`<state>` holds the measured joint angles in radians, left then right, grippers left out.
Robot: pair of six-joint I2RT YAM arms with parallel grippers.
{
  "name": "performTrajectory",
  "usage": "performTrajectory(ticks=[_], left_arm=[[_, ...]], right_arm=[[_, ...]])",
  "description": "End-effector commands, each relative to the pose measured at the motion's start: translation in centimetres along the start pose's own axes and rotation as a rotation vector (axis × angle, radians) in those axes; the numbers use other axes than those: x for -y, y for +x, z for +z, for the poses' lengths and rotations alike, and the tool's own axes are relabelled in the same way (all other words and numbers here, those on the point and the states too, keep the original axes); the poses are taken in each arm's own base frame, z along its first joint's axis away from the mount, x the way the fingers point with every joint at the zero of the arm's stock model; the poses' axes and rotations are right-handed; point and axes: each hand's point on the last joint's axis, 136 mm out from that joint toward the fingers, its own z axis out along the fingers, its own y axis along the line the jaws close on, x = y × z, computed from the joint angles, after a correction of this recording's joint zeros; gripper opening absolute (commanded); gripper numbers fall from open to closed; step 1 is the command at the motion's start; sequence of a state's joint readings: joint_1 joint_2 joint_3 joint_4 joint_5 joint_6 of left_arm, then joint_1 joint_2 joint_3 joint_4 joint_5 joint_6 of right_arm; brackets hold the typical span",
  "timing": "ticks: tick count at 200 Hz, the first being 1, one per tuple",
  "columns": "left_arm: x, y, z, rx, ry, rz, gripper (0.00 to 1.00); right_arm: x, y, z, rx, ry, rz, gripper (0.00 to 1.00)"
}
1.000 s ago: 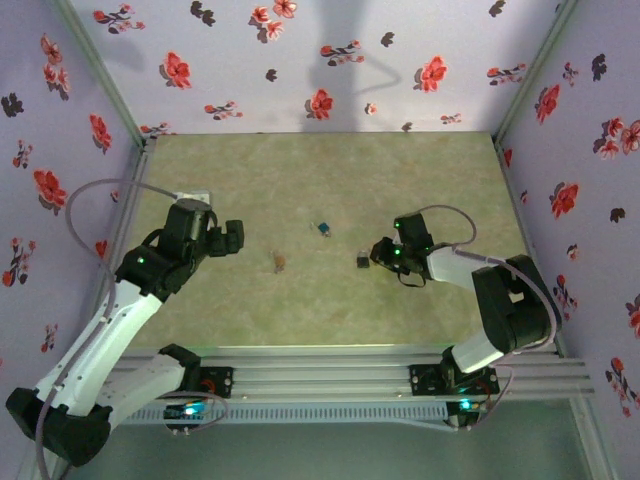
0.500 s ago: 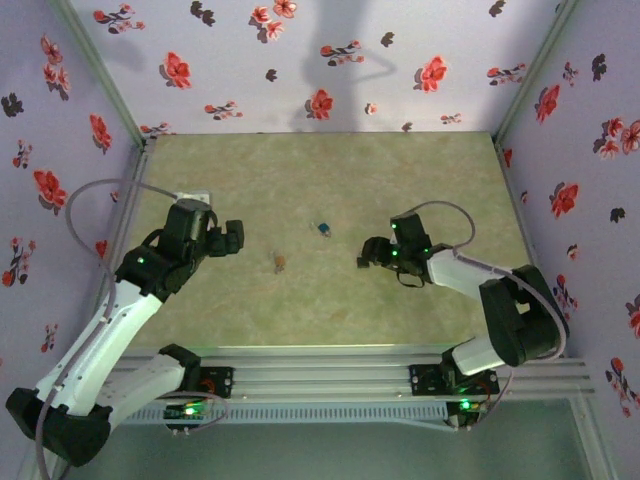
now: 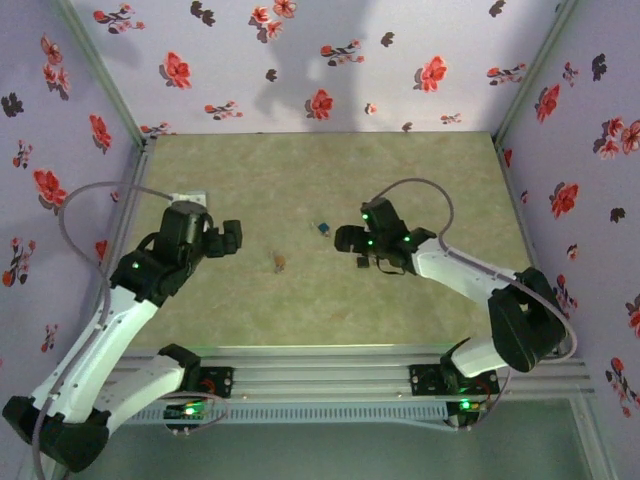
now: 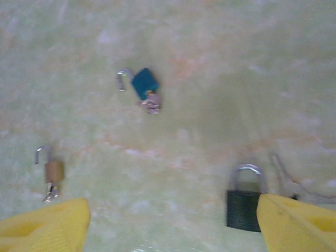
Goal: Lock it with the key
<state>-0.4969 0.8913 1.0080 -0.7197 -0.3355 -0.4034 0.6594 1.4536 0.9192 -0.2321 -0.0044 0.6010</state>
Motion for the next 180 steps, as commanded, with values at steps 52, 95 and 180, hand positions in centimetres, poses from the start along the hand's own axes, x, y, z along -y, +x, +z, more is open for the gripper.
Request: performTrajectory(ticks=[52,95,180], left_arm=[[-2.2,-0.8,-1.1,0.076,-0.087,-0.023,1.0],[-3.4,-1.4,-2.1,0.125,-0.132,-0.051,1.0],[-4.1,-1.7,-2.7,0.158,-0.159,-0.063,1.0]], right_arm=[[-6.6,2.4,2.3,-0.078,0.034,-0.181,0.99],[-8.8,3.8,5.0,-0.137,0.076,-0.239,0.99],[-11.5,6.1,9.3,-0.232,0.125,-0.317,0.9]])
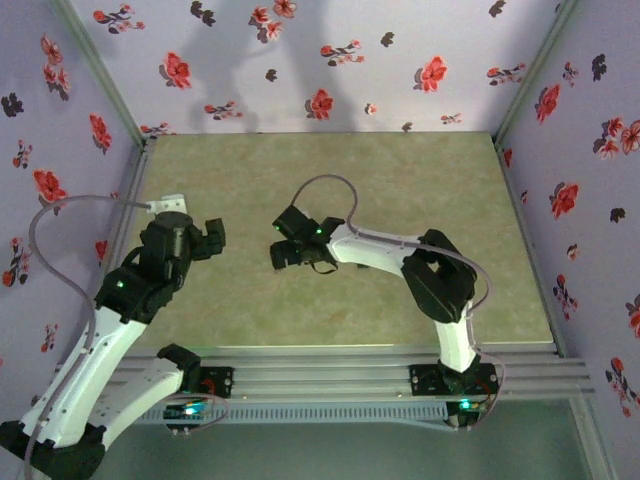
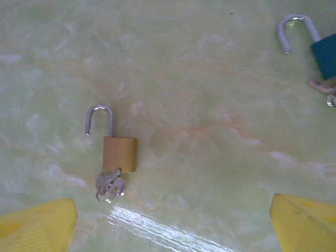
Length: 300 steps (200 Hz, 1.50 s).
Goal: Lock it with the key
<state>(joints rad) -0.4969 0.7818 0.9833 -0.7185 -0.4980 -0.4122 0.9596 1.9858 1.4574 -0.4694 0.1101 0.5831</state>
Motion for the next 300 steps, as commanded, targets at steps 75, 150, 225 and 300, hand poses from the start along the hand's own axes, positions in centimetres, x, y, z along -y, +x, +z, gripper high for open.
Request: performTrajectory(ticks=[75,150,225,300], left_arm=[[-0.9,-0.4,-0.1,0.027,-0.038,-0.017,1.0],[-0.9,-0.3,-0.1,0.026,-0.04,-0.013,1.0],[-0.9,-0.4,-0.1,0.027,-0.039,-0.01,1.0],[-0.9,-0.3,-0.1,0.026,-0.041,-0.008,1.0]], right_arm=[[-2.3,1.0,3.4,-0.073,0.088,-0.11,0.76],[-2.5,1.4,5.1,-0.094,0.108,-0.137,0.61],[-2.6,1.5,6.1,-0.103,0.131,-0.162,0.5],[-2.4,1.9,6.7,-0.115,0.143,-0.169,0.42]])
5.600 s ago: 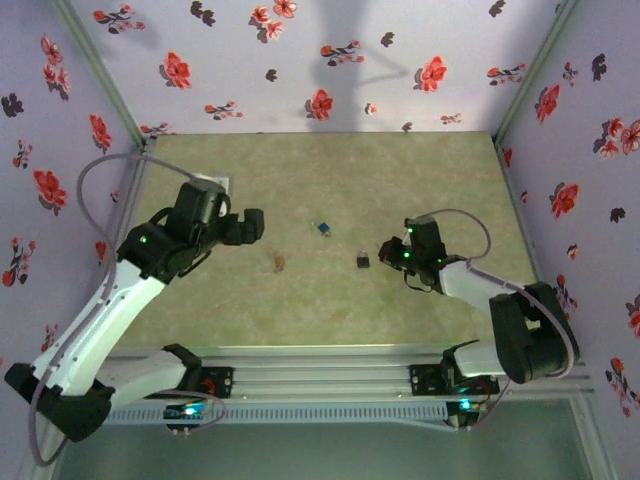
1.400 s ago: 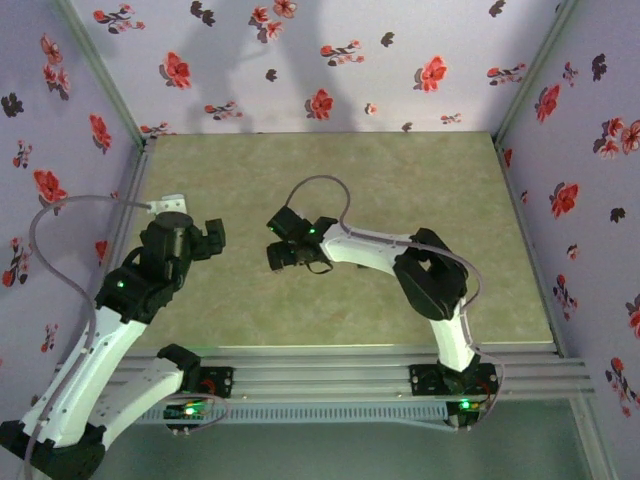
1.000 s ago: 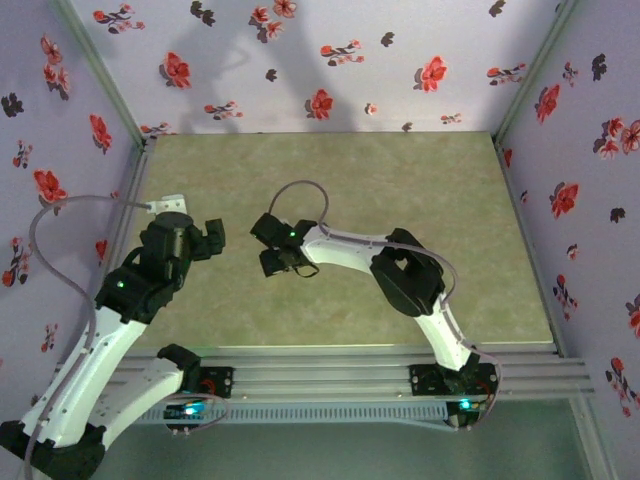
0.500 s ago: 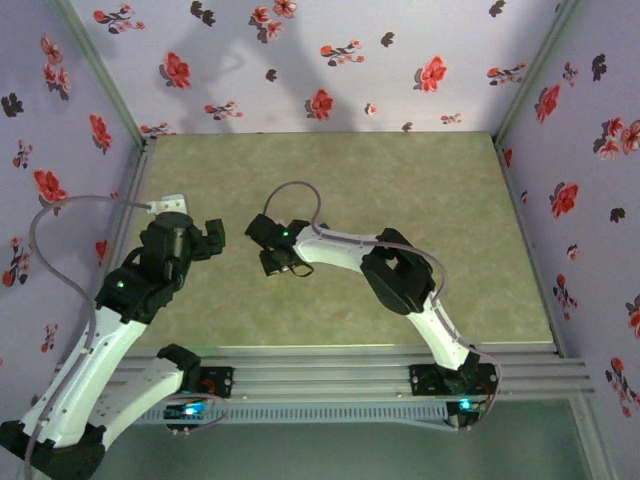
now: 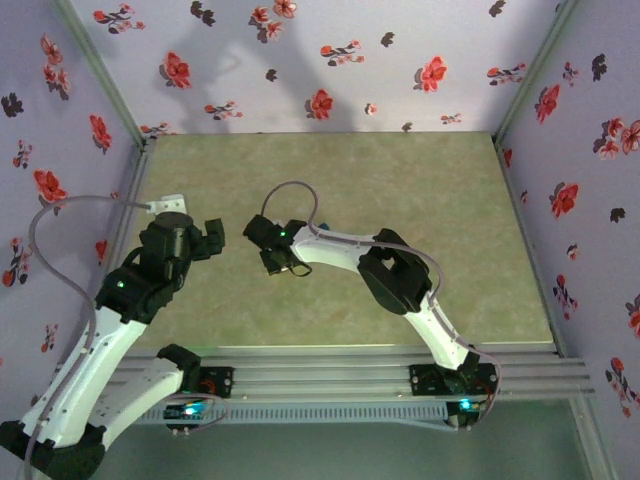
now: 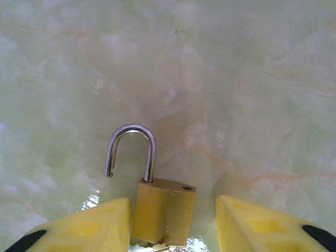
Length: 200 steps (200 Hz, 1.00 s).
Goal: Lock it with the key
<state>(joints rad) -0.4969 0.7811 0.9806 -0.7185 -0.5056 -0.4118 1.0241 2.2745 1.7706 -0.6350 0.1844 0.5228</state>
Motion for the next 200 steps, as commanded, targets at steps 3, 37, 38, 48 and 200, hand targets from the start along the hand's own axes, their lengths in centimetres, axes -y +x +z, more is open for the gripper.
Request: performTrajectory(ticks=[3,37,38,48,200], left_arm=[[-0.7,-0.4,-0.1,0.024,-0.032,-0.008,1.0],[-0.8,-0.3,-0.1,0.023,-0.033,-0.007,1.0],[-0.7,-0.3,-0.1,0.023,-0.033,-0.007,1.0],[-0.7,-0.3,-0.1,0.023,-0.032,-0.007,1.0],[-0.7,-0.3,0.0,0.019,-0.033,-0.002,1.0]], right_arm=[[0.1,1.1,1.3,-0.033,0.031,-0.03,0.41],[0.1,1.2,1.4,-0.035,0.033,-0.034,0.37],[0.1,1.2,1.3,-0.035,0.033,-0.034,0.37],[0.1,1.2,1.4,-0.036,0.036,-0.036,0.37],[-0.6,2.2,2.0,-0.055,0.013,-0.043,0.32]])
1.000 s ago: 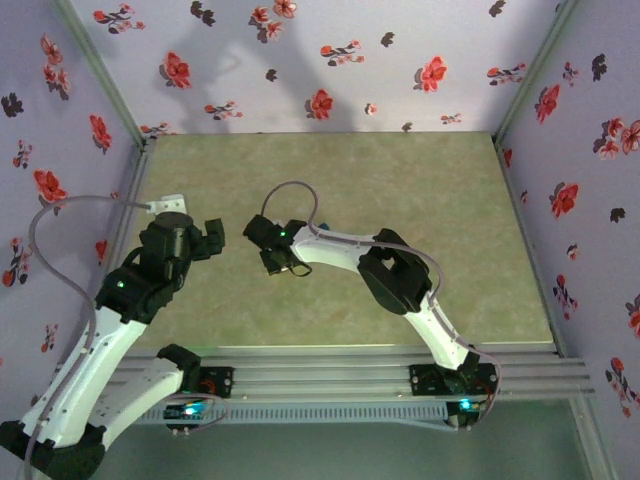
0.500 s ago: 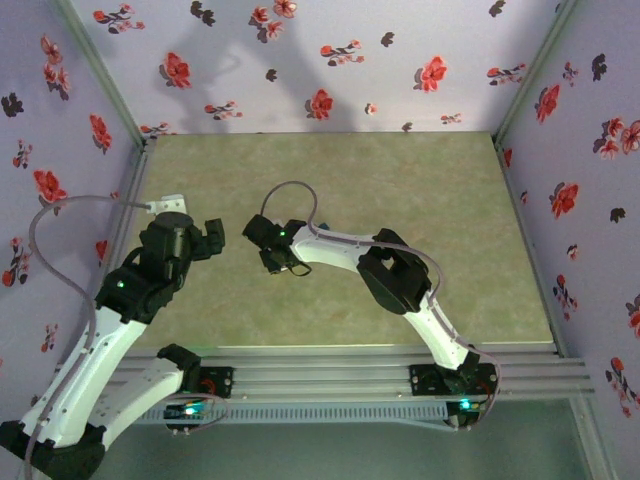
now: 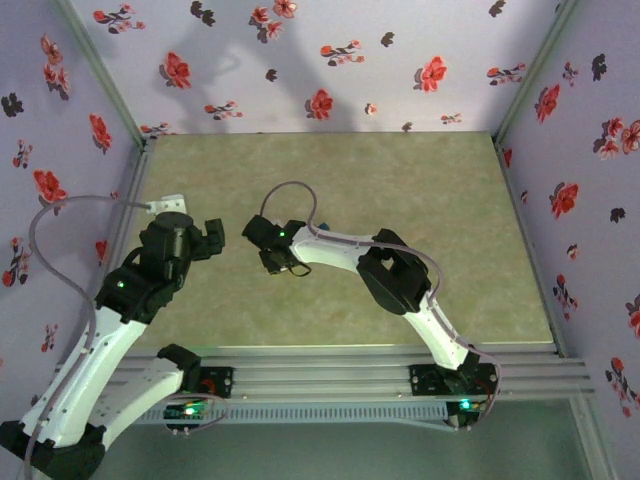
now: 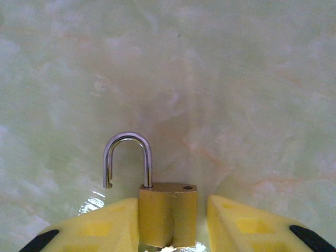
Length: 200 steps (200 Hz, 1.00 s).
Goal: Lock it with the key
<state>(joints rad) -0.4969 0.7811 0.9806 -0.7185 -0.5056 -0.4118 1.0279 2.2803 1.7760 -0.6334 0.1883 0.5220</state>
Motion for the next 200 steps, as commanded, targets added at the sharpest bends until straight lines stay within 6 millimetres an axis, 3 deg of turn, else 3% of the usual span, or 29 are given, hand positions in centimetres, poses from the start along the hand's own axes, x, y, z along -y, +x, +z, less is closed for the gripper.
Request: performTrajectory(ticks=[1,53,200], left_arm=[[-0.7,-0.3,0.0,0.019,-0.033,-0.002,1.0],[-0.7,-0.2,0.1,0.017,-0.033,-0.001,1.0],[-0.4,0.1,0.6,0.0,-0.034,0.008,1.0]], right_arm=[[-0.4,2.2,1.9,-0.058,0.011,-0.038,0.32],[-0.5,2.3,1.5,-0.058,0.011,-0.044,0.16],[0.1,1.5,-2.4,0.016,-0.054,-0.043,0.09]])
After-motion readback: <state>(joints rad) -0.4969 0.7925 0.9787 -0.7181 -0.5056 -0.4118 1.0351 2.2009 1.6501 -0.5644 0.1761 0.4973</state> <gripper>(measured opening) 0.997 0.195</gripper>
